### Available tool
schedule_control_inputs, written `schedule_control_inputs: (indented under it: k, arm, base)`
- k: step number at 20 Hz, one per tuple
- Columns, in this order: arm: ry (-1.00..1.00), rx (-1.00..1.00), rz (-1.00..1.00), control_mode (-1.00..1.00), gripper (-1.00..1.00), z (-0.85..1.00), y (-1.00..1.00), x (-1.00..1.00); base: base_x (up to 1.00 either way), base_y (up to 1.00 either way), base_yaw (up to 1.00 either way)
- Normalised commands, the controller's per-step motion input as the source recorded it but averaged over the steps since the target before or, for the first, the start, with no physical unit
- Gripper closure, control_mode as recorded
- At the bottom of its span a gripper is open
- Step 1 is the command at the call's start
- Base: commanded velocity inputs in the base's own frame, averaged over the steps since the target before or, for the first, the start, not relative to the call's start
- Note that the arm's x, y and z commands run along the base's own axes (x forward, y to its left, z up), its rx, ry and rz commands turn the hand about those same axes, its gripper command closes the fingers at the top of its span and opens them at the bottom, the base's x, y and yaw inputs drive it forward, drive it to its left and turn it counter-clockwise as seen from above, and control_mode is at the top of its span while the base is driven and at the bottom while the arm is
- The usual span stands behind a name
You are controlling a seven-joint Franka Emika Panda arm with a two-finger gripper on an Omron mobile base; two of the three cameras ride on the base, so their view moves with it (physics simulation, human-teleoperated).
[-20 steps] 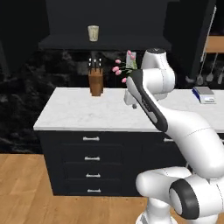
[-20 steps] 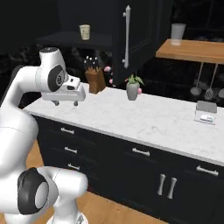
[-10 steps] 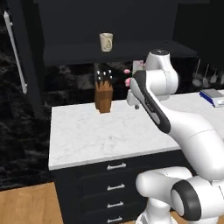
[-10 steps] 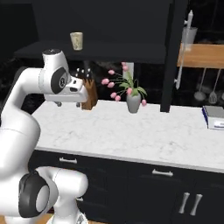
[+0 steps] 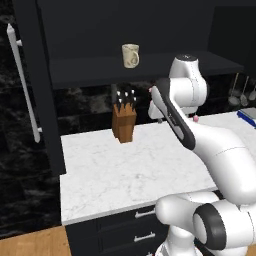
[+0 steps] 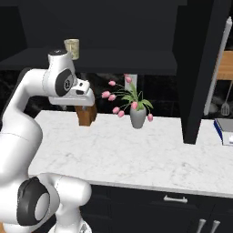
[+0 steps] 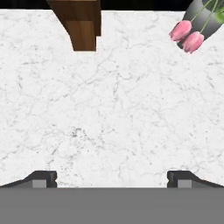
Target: Gather all objects into one cabinet and sort the glasses and bowls to opposite sides.
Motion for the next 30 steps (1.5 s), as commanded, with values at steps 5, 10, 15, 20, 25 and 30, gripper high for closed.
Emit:
schedule_control_inputs:
  k: [5, 10, 15, 20, 25, 30]
  arm:
    - [0.00, 0.00, 0.00, 1.00, -1.00, 0.00, 0.00, 0.00]
    - [0.00, 0.00, 0.00, 1.00, -1.00, 0.00, 0.00, 0.00]
    - [0.00, 0.00, 0.00, 1.00, -1.00, 0.00, 0.00, 0.00]
    - [0.00, 0.00, 0.00, 1.00, -1.00, 0.00, 0.00, 0.00]
    - [0.00, 0.00, 0.00, 1.00, -1.00, 0.00, 0.00, 0.00]
    - [-0.04, 0.00, 0.00, -1.00, -1.00, 0.00, 0.03, -0.03]
  base:
    - [1.00, 0.87, 0.00]
    - [0.38, 0.24, 0.04]
    - [0.00, 0.00, 0.00]
    - [0.00, 0.00, 0.00]
    - [0.00, 0.00, 0.00]
    - [-0.03, 0.02, 0.00]
